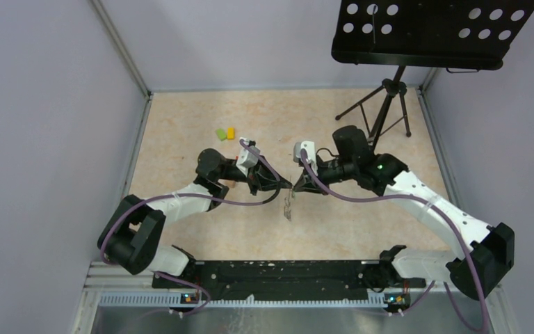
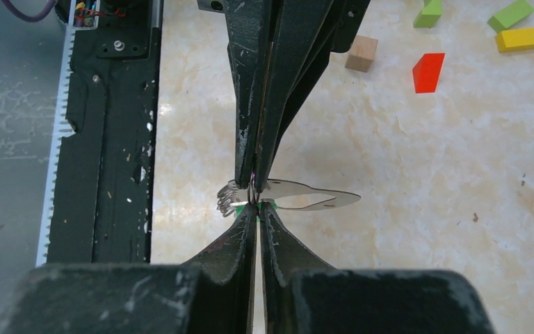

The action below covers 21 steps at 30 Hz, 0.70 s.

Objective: Put the keys on the keyring
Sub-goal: Adjust the key on the keyring.

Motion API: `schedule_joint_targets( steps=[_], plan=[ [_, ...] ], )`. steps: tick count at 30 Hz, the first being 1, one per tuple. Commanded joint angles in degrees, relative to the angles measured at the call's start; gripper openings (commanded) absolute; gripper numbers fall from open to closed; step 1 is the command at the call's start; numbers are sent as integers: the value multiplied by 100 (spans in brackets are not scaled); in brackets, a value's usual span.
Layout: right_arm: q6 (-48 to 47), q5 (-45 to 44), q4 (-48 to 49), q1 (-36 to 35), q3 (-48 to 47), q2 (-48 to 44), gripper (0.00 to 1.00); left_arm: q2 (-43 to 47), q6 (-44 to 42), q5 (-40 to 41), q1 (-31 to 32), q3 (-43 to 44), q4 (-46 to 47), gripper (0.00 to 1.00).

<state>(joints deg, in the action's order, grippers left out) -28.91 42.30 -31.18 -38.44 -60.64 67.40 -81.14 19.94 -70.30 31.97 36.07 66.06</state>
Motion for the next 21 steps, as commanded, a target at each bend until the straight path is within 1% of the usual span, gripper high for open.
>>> schedule_joint_targets(
  steps=[1, 4, 8, 13, 21],
  plan=[
    [51, 215, 178, 38, -55, 100, 7, -22, 73, -54, -7, -30, 414, 0],
    [54, 192, 182, 38, -67, 9, 16, -40, 55, -53, -15, -56, 425, 0],
    [58, 67, 240, 38, -45, -211, 23, -73, 53, -51, -9, -57, 441, 0],
    [113, 9, 304, 36, -46, -399, 26, -118, 109, -24, -12, -68, 527, 0],
    [212, 120, 471, 39, 52, -262, 27, -165, 236, 61, -13, -67, 643, 0]
  ],
)
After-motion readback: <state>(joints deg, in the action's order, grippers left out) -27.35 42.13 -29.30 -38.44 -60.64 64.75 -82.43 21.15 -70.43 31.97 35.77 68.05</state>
